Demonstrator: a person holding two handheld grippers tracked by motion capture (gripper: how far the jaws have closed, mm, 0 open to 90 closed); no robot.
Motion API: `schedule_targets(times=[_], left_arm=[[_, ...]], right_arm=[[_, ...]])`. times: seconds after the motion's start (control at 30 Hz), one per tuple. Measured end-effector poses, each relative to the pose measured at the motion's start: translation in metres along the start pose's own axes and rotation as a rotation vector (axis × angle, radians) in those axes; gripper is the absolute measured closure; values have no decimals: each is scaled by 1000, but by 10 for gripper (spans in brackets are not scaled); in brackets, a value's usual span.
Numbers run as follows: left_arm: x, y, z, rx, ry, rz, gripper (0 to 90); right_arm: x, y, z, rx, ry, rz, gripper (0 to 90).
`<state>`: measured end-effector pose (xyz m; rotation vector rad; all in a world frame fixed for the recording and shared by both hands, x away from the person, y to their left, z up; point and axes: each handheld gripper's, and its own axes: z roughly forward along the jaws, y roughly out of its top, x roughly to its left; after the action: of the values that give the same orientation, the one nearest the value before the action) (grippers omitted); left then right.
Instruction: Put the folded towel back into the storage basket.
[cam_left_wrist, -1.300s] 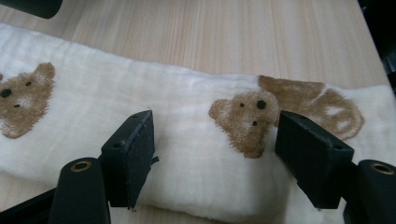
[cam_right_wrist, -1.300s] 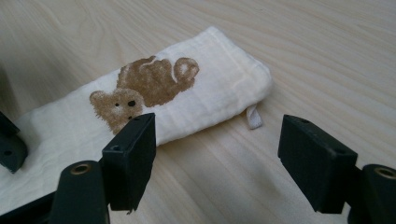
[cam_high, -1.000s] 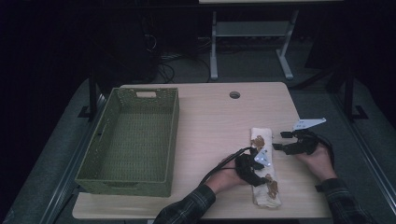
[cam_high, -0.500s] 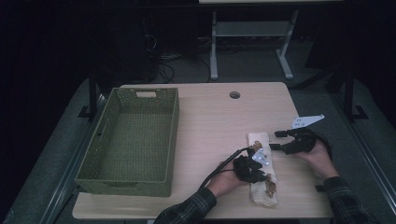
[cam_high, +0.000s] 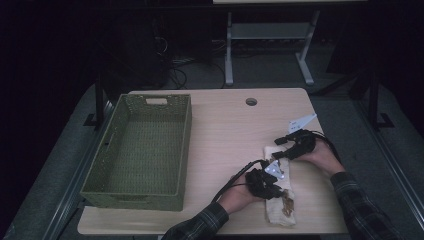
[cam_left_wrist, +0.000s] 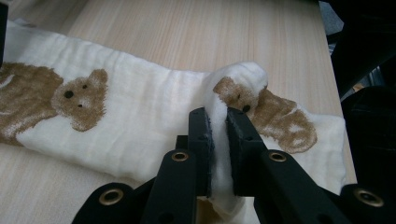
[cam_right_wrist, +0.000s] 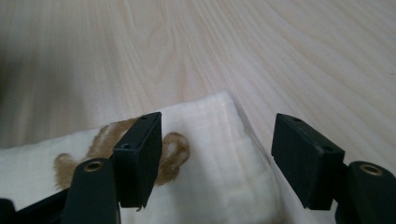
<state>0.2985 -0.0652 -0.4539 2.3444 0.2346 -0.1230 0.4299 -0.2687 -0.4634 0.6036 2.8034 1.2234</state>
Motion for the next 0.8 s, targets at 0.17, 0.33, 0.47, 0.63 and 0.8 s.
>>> schedule_targets(times=[0.17,0.33,0.47,0.63,0.8], left_arm=[[1,-1,2,1,-5,-11,807],[2,-1,2,7,-9,-14,809],[3,-1,1,8,-13,-15,810],[4,-1,-1,3,-20,-21,812],[5,1,-6,-8,-25,-23,815]], right_arm=[[-2,-2,8,45,-9,-39,381],[1,-2,8,56,-7,-64,473],[4,-3,7,58,8,-73,606],[5,-4,7,57,67,-23,768],[5,-2,7,71,69,-24,795]])
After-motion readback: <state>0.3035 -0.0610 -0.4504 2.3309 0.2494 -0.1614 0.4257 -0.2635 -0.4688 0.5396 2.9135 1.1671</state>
